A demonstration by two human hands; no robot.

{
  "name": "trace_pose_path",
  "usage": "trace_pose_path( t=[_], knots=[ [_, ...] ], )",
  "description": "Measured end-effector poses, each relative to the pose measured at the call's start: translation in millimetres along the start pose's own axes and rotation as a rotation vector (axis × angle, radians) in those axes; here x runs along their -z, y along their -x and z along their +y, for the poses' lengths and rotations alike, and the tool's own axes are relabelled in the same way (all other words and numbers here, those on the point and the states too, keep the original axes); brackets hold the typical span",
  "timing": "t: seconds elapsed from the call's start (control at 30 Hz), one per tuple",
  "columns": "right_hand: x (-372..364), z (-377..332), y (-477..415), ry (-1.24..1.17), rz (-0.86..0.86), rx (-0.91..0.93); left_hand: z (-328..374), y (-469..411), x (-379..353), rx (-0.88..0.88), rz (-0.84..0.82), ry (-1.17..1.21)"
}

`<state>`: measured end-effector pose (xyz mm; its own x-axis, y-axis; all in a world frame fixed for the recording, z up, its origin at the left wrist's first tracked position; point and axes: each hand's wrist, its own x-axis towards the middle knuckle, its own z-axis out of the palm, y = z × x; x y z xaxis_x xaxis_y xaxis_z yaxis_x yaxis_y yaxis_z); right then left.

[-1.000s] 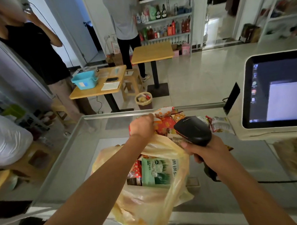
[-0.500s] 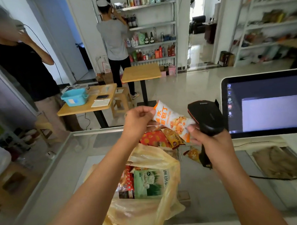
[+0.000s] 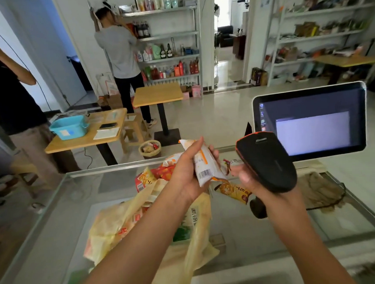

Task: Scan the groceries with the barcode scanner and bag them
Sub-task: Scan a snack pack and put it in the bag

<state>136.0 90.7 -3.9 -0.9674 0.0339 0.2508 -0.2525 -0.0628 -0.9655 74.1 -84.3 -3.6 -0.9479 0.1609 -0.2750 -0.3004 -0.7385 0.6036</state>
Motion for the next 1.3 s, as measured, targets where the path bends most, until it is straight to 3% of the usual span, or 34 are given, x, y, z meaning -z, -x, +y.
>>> trace_pose_path(
  t=[0.13, 0.4, 0.77, 1.3],
  knots=[
    [7, -2, 6, 0.046, 0.016, -0.081, 8, 4, 6, -0.036, -0.007, -0.008],
    [-14, 4, 36, 0.176, -0.109, -0.273, 21, 3, 7, -0.128, 0.098, 0.027],
    [-37, 9, 53, 0.455, -0.142, -0.315, 18, -4, 8, -0.332, 0.215, -0.099],
    [-35, 8, 51, 0.515, -0.126, -0.308, 21, -5, 13, -0.352, 0.221, -0.181]
  ],
)
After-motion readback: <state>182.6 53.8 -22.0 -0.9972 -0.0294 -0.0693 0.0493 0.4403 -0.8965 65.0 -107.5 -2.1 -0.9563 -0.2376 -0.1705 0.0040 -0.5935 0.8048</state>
